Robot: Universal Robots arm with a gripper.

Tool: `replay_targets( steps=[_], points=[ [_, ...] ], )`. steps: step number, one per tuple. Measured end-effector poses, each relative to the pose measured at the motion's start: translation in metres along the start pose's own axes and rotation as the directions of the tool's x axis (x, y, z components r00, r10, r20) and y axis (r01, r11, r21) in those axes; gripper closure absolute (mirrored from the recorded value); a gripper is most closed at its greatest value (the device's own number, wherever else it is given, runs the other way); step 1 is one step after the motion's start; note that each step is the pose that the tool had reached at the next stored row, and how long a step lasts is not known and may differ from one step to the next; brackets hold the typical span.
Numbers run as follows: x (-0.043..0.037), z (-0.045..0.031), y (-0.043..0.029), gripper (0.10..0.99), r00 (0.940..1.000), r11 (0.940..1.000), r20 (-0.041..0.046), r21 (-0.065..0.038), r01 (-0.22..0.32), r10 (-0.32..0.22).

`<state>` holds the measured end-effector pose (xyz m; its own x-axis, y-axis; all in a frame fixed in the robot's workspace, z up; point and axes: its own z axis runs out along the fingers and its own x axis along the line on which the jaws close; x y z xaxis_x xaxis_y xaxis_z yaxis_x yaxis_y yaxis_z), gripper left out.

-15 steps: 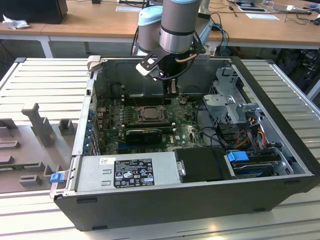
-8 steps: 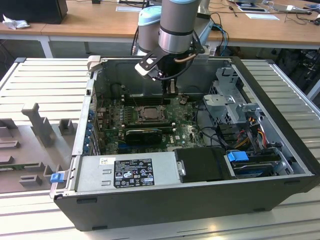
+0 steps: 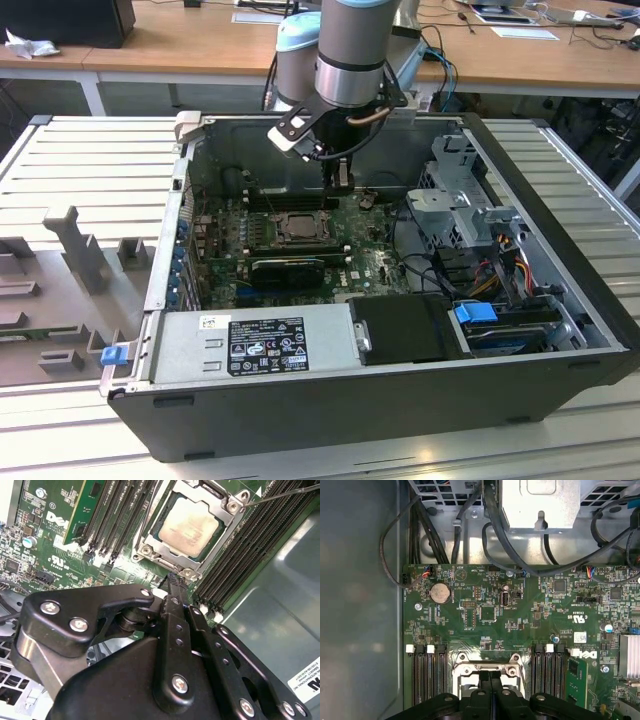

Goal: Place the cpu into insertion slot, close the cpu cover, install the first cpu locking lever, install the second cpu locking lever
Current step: 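Close the cpu cover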

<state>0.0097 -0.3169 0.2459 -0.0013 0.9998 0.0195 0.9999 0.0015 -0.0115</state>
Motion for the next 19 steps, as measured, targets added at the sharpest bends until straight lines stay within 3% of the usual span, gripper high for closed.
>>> replay_targets(
  steps=[8,11,13,19],
  points=[
    [-0.0009,0.0059,-0.0156,0.980,1.0000,1.0000,-0.0002,-0.001,0.006,-0.006],
    [-0.0020,0.0106,-0.0175,0.980,0.9996,0.9996,0.0002,0.000,0.029,-0.029],
    [-0.0021,0.0136,-0.0233,0.980,0.9993,0.9993,0.0002,0.000,0.036,-0.036],
    [-0.0022,0.0160,-0.0301,0.980,0.9957,0.9957,0.0010,0.001,0.093,-0.093]
  ],
)
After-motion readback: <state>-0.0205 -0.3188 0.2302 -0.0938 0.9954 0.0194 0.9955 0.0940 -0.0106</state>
